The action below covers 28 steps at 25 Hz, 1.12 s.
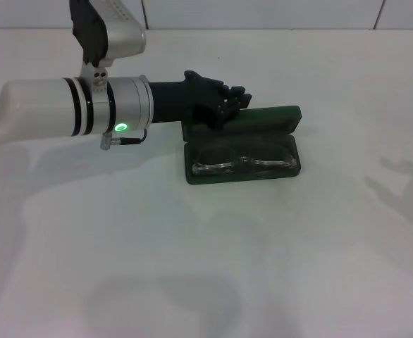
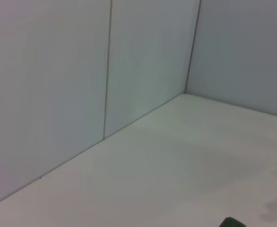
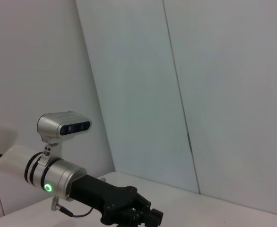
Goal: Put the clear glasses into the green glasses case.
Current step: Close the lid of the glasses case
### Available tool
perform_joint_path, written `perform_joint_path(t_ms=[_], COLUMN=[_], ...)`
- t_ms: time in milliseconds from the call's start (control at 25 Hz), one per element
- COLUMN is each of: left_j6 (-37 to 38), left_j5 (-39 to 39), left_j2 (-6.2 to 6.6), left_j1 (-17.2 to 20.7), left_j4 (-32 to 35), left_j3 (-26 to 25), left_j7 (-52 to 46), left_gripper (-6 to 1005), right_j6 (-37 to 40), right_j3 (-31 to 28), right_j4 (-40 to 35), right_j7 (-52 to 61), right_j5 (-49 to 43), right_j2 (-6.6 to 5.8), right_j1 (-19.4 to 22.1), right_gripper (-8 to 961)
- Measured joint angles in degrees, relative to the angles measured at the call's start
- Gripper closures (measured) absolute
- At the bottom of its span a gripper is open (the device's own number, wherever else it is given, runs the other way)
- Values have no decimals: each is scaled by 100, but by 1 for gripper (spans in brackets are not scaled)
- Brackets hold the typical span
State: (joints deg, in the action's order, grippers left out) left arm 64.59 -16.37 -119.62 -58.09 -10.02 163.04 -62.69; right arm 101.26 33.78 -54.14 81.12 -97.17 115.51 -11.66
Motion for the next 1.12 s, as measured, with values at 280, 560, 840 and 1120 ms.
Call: perform_joint_path(t_ms=[280,560,840,1120], left_j6=[-34,-34,-15,43], left_j5=[192,236,352,634], left_j2=[0,0,6,1], left_j1=[-5,6,5,15], left_j4=[76,142,141,185], left_j3=[0,0,-1,0], left_j7=[-8,10,-7,-28], left_gripper=[852,850,848,847], right_j6=[-14,-18,-7,3], right_j3=[-25,-18,-28,-30], right_j4=[9,18,34,63], right_j7=[0,0,0,0], right_j5=[-2,-4,-4,-4], right_j2=[-2,-2,2,2], right_j1=[-6,-20,-14,-20], right_gripper=[481,480,480,479])
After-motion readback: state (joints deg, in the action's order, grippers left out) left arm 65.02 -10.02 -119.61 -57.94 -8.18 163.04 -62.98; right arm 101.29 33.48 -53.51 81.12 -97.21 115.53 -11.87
